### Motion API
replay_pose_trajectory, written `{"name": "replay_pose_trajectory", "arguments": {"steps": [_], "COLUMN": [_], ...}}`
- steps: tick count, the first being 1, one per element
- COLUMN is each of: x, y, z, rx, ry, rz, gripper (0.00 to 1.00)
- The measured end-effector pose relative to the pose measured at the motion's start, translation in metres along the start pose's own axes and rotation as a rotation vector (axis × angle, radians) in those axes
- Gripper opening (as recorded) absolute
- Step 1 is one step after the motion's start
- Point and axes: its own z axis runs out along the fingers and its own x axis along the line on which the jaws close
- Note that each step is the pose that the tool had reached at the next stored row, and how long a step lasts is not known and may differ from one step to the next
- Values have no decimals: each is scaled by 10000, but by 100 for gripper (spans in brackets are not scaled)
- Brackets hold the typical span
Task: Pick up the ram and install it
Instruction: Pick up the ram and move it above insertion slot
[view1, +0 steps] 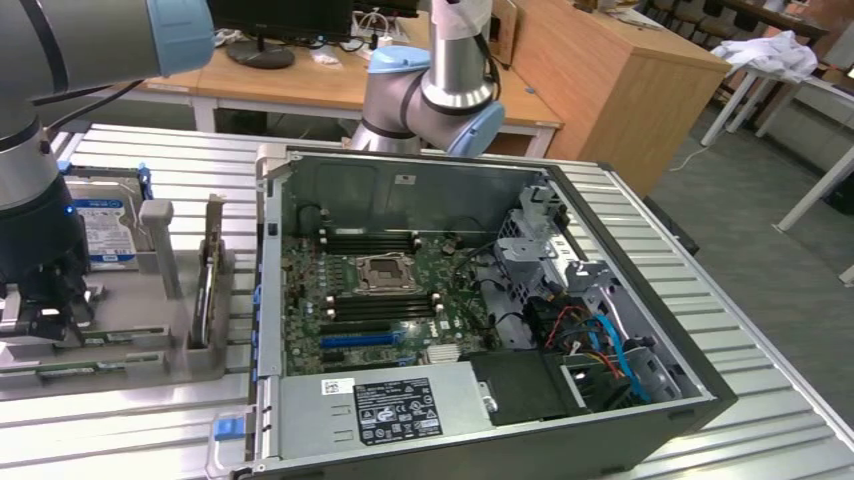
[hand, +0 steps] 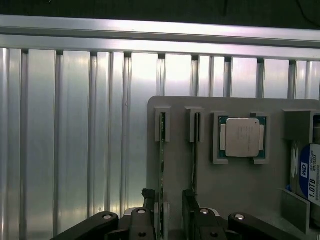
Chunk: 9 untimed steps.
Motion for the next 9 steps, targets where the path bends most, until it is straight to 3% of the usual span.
{"name": "replay_pose_trajectory", "arguments": {"steps": [9], "x": [3], "y": [1], "z": [74], "rx": [0], "ry": [0], "rz": [0], "gripper": [36]}}
